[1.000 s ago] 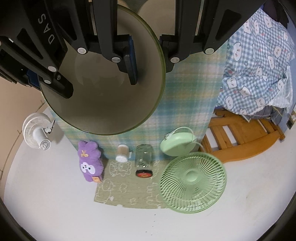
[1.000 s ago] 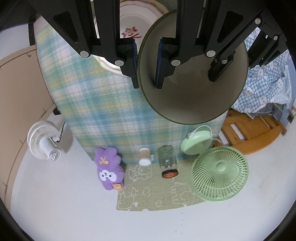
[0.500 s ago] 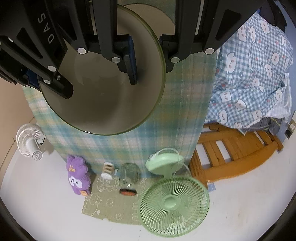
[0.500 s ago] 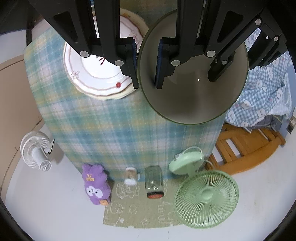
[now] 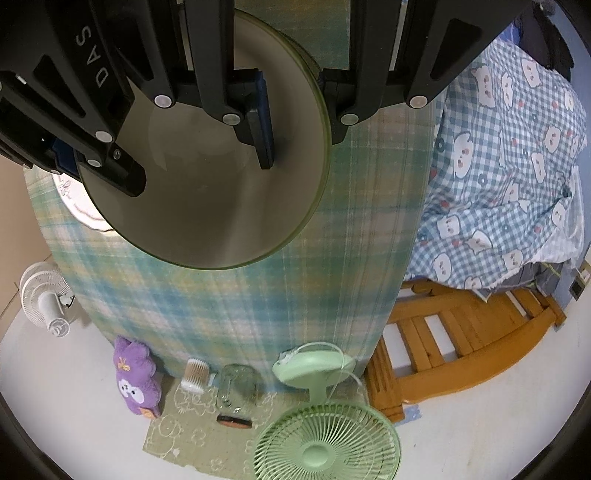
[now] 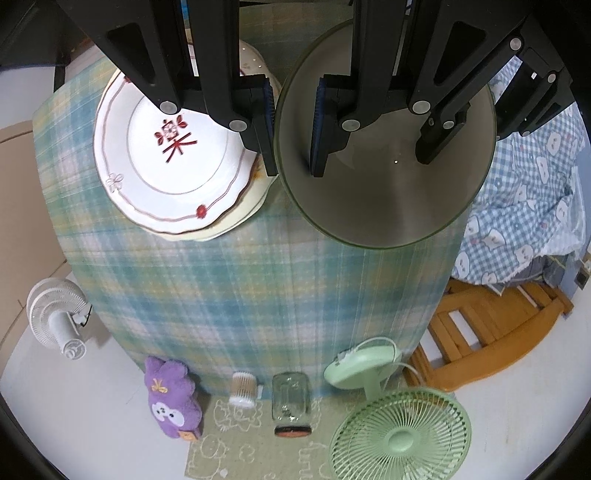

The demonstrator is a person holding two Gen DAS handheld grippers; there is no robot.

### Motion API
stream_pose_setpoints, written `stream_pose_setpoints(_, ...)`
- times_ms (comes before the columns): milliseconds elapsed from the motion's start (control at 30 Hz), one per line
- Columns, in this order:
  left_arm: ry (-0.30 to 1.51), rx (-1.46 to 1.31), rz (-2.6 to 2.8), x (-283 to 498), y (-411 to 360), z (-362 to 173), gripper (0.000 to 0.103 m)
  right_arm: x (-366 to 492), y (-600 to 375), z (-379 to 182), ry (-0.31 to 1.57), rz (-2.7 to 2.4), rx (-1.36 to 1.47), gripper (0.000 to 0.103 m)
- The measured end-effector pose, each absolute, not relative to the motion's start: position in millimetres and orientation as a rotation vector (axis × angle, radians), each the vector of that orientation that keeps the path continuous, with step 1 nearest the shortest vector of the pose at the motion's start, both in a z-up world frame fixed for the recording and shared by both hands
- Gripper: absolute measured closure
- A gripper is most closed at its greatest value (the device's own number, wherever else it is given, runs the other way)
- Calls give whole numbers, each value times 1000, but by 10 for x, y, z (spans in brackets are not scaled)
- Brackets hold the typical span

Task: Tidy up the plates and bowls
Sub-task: 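Lift the cream bowl and carry it toward the plate stack, then set the bowl down beside the plate stack and open both tools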

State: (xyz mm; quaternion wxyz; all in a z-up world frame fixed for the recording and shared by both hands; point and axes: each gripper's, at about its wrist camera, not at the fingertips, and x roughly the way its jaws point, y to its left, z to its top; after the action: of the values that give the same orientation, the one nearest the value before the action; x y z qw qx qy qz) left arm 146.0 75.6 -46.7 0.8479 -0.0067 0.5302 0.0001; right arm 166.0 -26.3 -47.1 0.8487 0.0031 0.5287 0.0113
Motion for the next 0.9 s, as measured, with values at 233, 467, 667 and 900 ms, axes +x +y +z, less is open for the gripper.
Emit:
stream_pose_setpoints(233,1117,-8,8,1459,772,-517,87,1682,-260,-538,1116,33,6,83)
stream_pose_setpoints(467,1095,71,39,1447,722,-476,87,1692,-286,-586,1146,45,58,83)
stream_pose_setpoints(667,1118,91,70,1460,775,-563,88,1717,-233,-662,1160,47,36,84)
stream_pose_setpoints(900,1110,89,71,1457,800,-612,88,1715,-237,-686,1158,46,28,84)
